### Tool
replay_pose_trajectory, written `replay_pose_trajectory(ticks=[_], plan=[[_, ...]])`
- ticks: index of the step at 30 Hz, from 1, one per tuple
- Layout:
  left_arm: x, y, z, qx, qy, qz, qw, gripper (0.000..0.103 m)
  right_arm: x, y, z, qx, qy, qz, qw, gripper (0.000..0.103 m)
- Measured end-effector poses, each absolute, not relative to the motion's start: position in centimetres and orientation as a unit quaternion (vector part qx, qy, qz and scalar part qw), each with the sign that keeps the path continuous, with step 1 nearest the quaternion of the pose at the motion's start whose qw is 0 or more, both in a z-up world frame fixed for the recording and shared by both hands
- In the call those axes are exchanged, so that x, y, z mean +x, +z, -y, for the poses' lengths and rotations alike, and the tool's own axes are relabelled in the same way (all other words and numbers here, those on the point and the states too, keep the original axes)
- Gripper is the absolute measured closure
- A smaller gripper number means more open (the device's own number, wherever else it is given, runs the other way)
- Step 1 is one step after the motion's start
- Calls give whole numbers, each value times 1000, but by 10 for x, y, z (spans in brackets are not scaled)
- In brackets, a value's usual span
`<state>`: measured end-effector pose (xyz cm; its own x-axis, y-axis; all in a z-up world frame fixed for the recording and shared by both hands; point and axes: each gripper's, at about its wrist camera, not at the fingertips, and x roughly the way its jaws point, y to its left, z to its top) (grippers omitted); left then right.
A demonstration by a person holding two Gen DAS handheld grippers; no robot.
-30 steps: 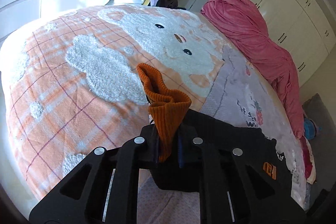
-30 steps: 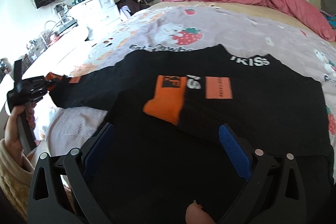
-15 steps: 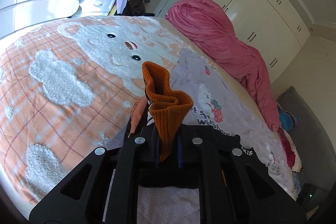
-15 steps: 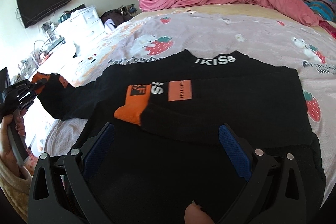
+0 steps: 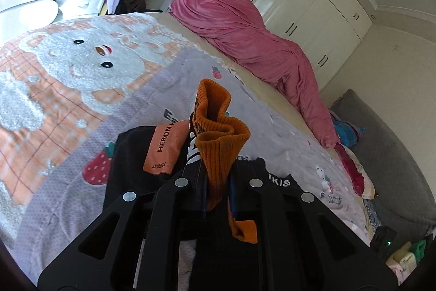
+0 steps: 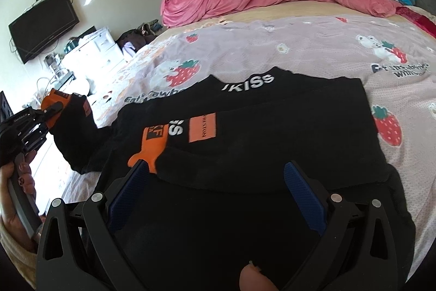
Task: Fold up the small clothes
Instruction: 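Carry the sleeve across the shirt body with the left gripper and release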
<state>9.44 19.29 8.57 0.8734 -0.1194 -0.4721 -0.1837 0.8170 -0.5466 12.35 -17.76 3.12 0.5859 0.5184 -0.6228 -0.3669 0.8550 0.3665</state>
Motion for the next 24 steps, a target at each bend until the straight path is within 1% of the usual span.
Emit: replay_pose_trajectory(ticks=[6, 24], plan=[[108, 89, -160, -289, -18, -253, 923, 98, 129, 35, 204, 125, 228, -373, 890, 4], [141, 72, -84, -260, -99, -290, 916, 98, 138, 42, 270, 181, 165, -359, 901, 4]])
